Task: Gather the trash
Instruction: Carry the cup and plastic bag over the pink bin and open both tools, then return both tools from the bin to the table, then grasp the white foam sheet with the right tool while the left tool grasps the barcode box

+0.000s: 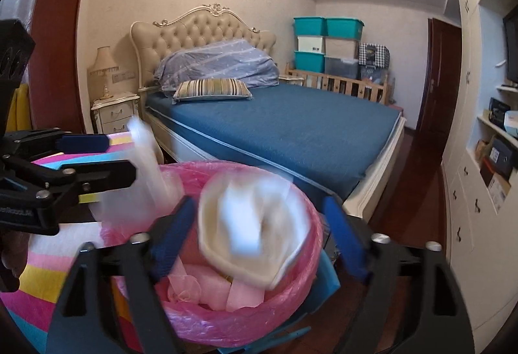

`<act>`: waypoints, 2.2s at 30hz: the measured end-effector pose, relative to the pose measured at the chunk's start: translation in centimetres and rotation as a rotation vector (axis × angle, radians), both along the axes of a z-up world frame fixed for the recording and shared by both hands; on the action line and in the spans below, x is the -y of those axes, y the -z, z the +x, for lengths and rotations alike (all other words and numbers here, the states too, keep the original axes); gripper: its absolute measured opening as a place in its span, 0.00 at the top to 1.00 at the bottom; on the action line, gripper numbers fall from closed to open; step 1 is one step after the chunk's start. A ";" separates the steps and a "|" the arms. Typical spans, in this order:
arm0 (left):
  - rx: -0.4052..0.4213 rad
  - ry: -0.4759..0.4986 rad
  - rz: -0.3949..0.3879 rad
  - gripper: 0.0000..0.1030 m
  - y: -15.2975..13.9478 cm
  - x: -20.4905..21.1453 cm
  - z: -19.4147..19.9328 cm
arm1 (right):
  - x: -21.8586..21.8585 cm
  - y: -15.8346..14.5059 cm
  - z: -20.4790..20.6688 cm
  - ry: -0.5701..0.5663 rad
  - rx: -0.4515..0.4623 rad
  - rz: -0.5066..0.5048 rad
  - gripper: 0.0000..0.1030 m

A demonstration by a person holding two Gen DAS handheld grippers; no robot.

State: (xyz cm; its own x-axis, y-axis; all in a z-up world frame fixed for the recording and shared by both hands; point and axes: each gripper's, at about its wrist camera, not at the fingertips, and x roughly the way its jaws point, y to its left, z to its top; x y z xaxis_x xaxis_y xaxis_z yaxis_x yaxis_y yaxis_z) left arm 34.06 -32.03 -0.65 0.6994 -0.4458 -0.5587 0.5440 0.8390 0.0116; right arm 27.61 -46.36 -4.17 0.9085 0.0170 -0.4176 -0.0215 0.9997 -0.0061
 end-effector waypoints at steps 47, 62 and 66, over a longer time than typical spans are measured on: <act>0.005 -0.678 0.051 0.05 3.4 -39.7 -24.6 | -32.3 2.6 -8.9 -0.441 -0.219 -0.180 0.19; -0.028 -0.720 0.033 0.05 3.8 -41.0 -24.6 | -35.4 2.4 -8.6 -0.475 -0.252 -0.181 0.23; -0.039 -0.708 0.035 0.05 3.8 -40.6 -24.1 | -35.0 3.1 -8.2 -0.454 -0.266 -0.213 0.32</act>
